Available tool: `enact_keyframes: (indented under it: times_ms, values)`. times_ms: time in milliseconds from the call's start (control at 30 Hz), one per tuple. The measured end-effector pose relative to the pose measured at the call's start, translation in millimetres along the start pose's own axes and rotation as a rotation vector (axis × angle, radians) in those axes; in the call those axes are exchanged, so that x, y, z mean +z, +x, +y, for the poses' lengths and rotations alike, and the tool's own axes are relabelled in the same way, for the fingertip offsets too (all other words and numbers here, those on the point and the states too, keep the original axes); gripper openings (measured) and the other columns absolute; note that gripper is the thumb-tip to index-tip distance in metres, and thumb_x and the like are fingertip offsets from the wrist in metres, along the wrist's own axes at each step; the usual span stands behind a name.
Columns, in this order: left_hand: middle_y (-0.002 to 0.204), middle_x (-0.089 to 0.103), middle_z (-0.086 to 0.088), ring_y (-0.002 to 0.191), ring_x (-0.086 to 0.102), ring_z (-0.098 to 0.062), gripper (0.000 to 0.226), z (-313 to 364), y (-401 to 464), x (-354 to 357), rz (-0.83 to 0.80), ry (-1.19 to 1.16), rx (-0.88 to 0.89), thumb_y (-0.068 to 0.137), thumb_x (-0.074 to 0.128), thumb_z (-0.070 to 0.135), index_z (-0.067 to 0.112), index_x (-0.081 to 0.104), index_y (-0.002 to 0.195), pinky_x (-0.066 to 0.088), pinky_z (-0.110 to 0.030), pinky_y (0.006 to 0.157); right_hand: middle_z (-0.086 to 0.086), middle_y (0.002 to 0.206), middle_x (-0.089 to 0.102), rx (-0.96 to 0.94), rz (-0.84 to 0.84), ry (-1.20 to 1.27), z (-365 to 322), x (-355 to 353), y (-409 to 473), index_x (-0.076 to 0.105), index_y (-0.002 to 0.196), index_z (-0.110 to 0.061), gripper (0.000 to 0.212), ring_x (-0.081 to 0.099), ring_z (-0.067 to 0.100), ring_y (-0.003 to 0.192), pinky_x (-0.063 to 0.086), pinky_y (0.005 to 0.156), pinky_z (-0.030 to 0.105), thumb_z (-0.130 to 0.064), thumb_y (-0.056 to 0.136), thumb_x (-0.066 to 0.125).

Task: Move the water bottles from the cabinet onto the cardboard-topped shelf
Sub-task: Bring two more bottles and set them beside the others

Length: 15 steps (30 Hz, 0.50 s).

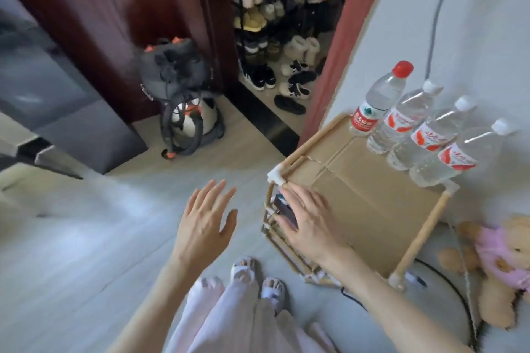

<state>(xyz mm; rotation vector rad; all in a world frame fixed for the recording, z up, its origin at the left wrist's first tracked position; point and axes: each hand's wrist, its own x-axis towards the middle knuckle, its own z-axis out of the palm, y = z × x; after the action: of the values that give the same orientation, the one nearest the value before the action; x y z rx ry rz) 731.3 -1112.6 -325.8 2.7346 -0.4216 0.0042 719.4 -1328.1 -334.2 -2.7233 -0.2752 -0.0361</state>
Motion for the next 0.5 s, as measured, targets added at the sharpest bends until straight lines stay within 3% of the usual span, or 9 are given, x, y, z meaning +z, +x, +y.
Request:
enact_keyframes:
  times_ms: [133, 333, 500]
  values:
    - [0.128, 0.056, -0.012, 0.123, 0.047, -0.032, 0.043, -59, -94, -30, 0.156, 0.005, -0.306, 0.09, 0.038, 0.035, 0.011, 0.055, 0.121, 0.038, -0.046, 0.101, 0.009, 0.125, 0.058, -0.245, -0.102, -0.004, -76, 34, 4, 0.051, 0.124, -0.016, 0.051, 0.054, 0.027, 0.115, 0.039, 0.103, 0.042, -0.045, 0.083, 0.042]
    - [0.126, 0.057, -0.013, 0.121, 0.048, -0.032, 0.046, -128, -245, -58, 0.343, 0.0, -0.724, 0.087, 0.038, 0.036, 0.009, 0.057, 0.119, 0.035, -0.046, 0.101, 0.01, 0.12, 0.061, -0.645, -0.235, 0.049, -217, 92, -5, 0.051, 0.121, -0.017, 0.049, 0.054, 0.026, 0.113, 0.042, 0.1, 0.048, -0.043, 0.081, 0.045]
    - [0.122, 0.06, -0.011, 0.118, 0.049, -0.029, 0.048, -174, -383, -61, 0.352, 0.001, -0.968, 0.09, 0.033, 0.043, 0.011, 0.058, 0.116, 0.029, -0.04, 0.101, 0.008, 0.116, 0.061, -0.973, -0.399, 0.08, -352, 162, -42, 0.048, 0.12, -0.018, 0.046, 0.054, 0.025, 0.109, 0.044, 0.098, 0.048, -0.044, 0.081, 0.045]
